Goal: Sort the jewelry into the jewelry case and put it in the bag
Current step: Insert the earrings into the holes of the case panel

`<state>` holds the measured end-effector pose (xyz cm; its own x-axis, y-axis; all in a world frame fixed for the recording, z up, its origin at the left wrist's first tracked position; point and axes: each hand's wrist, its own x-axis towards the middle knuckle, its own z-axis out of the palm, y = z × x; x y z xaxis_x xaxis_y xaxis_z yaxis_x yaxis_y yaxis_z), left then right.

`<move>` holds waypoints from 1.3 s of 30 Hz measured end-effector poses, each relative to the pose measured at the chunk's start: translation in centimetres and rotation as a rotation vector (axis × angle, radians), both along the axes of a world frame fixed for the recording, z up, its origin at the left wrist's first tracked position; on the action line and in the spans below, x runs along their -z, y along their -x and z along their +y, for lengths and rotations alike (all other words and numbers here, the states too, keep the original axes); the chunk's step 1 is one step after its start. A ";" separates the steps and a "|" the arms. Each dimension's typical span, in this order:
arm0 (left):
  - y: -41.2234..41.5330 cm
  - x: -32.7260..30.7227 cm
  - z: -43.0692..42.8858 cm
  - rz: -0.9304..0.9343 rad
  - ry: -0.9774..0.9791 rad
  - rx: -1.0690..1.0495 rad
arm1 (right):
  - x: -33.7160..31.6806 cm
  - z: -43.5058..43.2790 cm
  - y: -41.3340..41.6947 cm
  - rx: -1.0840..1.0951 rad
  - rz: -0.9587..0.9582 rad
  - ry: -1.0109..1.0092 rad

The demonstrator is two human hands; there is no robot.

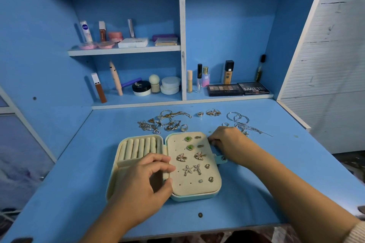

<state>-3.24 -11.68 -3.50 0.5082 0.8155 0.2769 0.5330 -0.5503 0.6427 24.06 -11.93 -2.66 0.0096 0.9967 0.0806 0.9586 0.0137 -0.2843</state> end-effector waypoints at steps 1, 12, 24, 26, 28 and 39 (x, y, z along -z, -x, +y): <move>0.0 0.0 0.0 0.000 0.000 0.001 | -0.4 -0.3 -0.4 0.025 0.027 -0.011; 0.0 0.0 0.2 0.029 0.001 -0.017 | -1.5 -0.5 -1.0 0.101 0.130 0.082; 0.6 -0.4 0.3 0.024 0.006 -0.053 | -2.0 1.4 0.6 0.022 0.118 0.024; 0.6 -0.5 0.3 0.012 0.021 -0.052 | -1.7 1.6 0.9 0.030 0.068 0.032; 0.6 -0.5 0.3 0.007 0.029 -0.053 | -1.3 1.4 1.2 0.063 0.049 0.040; -0.4 -0.9 0.2 0.047 0.039 0.000 | -2.0 -5.7 7.2 0.150 0.362 -0.237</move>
<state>-2.83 -11.53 -2.62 0.5194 0.8254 0.2211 0.5633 -0.5253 0.6378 16.85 -17.62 -0.63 0.2215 0.9367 0.2711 0.7946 -0.0122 -0.6070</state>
